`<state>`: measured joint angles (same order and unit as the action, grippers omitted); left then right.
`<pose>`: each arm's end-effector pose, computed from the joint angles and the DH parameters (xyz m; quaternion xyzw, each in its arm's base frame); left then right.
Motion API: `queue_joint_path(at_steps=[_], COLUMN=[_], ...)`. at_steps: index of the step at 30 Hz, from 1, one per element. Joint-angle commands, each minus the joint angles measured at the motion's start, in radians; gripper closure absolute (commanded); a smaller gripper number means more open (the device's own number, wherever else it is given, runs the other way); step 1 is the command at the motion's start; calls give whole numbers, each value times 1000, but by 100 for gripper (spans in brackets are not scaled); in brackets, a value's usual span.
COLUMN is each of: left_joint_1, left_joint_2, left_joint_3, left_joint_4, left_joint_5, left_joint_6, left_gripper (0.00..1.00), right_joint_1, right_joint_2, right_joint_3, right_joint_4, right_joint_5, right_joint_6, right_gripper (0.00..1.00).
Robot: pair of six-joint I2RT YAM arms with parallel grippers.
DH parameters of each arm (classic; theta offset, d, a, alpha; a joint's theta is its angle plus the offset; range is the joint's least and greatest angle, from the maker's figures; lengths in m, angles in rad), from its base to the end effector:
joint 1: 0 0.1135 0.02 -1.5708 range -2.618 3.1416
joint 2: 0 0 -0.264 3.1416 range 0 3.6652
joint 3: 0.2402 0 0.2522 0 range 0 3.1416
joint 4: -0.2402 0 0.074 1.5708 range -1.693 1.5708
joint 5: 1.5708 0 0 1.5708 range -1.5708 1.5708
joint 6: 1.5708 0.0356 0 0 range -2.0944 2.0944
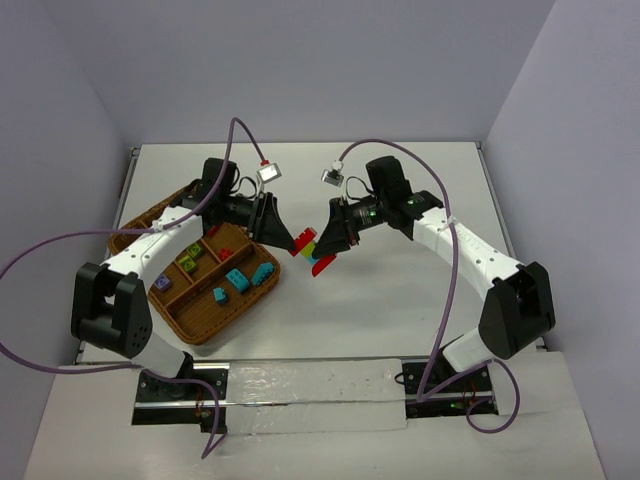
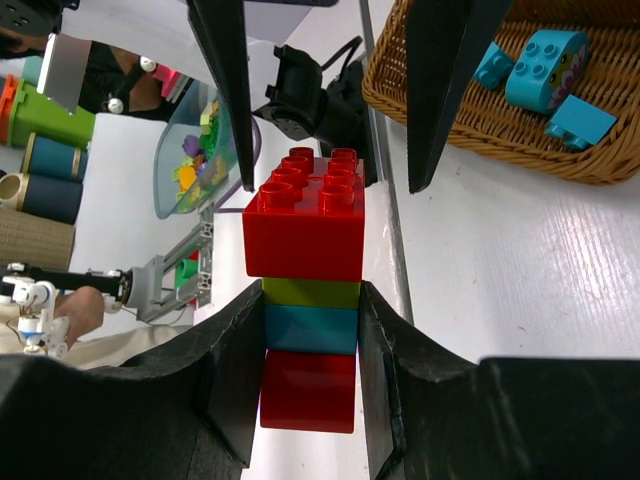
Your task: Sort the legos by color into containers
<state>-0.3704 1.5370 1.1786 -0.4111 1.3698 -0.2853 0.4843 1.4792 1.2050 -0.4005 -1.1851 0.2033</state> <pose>0.2855 -0.1483 0.2912 0.2768 0.7020 -0.6487 0.0984 0.2644 0.1764 0.3132 -0.3442 0.7064 0.5950 0.1687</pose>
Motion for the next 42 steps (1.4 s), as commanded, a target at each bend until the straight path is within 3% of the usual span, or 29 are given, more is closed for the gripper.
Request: queue_joint_path(at_steps=[1,5,11,18,21,25,27,36,42], left_joint_1=[-8,-13,-23,-38,-42,-44,-44,29,83], left_joint_2=[-4,-5,-2,-9,-7,-12,-21,-108,-132], left_joint_3=[37,50,69,82,83,81,74,-36,-53], left_joint_4=[-3,-15,-23,-10,-7,8,39,325,346], left_joint_5=[77,81,88,80,78,71,51,-21,-49], left_joint_6=[59,71,72,58,52,37,16,-225,-251], left_gripper=[31,34,48,47,57,91,99,100,100], right_joint_1=[-6,-6,-6,-6,-6,-6,-8,-15,-22], right_joint_2=[-16,-14,-8,-2,2,1,-3,-34,-46], right_joint_3=[55,58,62,68,70,67,58,12,-3], right_joint_4=[-8,-8,-8,-8,-8,-8,-8,-9,-9], right_joint_5=[-23,-22,-22,-25,-26,-27,-25,-28,-15], right_joint_6=[-22,-21,-20,-19,-16,-19,-21,-25,-22], right_gripper=[100,100,100,100,100,100,100,100,100])
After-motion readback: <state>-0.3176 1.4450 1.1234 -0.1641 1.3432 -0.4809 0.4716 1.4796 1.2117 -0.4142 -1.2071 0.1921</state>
